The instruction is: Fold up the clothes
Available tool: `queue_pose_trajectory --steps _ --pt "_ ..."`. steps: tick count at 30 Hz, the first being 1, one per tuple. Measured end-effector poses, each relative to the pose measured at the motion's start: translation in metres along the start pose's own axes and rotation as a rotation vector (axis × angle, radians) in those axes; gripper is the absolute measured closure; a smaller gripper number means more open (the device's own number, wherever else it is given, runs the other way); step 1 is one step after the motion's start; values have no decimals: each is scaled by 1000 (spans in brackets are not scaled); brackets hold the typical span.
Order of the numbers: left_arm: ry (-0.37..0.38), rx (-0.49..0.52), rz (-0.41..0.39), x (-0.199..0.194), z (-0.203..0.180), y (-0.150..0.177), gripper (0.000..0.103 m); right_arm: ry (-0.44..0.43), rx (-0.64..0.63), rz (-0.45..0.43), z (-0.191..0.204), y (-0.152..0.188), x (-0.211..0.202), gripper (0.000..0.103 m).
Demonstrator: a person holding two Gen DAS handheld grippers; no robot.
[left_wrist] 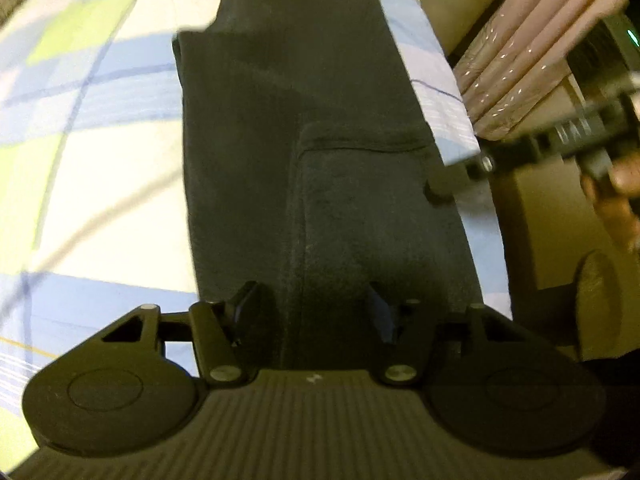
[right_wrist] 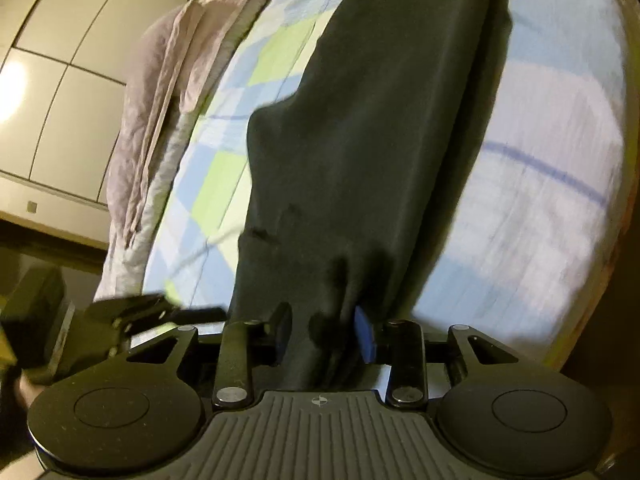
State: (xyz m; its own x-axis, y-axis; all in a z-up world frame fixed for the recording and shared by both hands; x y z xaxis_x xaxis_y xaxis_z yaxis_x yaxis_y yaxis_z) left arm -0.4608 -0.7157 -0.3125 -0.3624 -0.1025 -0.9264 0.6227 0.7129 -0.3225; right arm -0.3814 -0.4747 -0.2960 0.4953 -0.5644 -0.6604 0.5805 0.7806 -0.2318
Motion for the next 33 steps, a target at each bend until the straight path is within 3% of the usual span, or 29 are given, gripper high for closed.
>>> queue_pose_trajectory --steps 2,4,5,6,7,11,16,22,26,28,29,30,31,33 --pt "47 -24 2 7 6 2 51 13 29 -12 -1 7 6 65" --pt "103 -36 -6 8 8 3 78 10 56 -33 -2 10 8 65" --pt "117 -39 -12 5 9 2 87 23 64 -41 -2 10 9 67" --pt "118 -33 -29 -2 10 1 93 39 72 -48 -2 10 10 90" --pt "115 -25 -50 -9 9 -1 93 63 80 -51 -1 9 7 96" --pt "114 3 -120 -26 11 -13 93 67 44 -105 12 -1 -17 96" --pt "112 -14 -98 2 20 -17 91 108 42 -137 1 -11 -8 96" --pt "93 -29 -92 1 28 -21 73 134 57 -126 -12 -12 1 95" --pt "74 -52 -142 -31 45 -18 74 178 80 -153 -11 -12 -13 92" --pt "81 -58 -159 -42 50 -18 75 197 83 -176 -7 -13 -22 85" --pt "79 -53 -160 -43 51 -18 75 199 76 -187 -5 -14 -26 72" --pt "75 -47 -160 -43 51 -19 75 196 69 -196 -2 -15 -27 52" --pt "71 -41 -159 -43 52 -20 75 191 62 -206 2 -15 -29 45" --pt "80 -37 -162 -37 49 -27 75 179 43 -214 9 -14 -30 44"
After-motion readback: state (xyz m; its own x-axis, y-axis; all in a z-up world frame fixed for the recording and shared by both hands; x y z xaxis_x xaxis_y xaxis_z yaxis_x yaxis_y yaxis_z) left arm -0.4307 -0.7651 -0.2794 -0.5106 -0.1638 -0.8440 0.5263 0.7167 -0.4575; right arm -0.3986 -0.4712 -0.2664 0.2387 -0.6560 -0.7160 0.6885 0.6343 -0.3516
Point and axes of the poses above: each gripper's, at about its wrist camera, not at the fingertips, and x roughly the way its jaws point, z to its left, y to its underside, the point moved 6 cm from there along x, roughly the way its jaws point, and after that the axes turned 1 degree about -z, right-handed, at the moved point
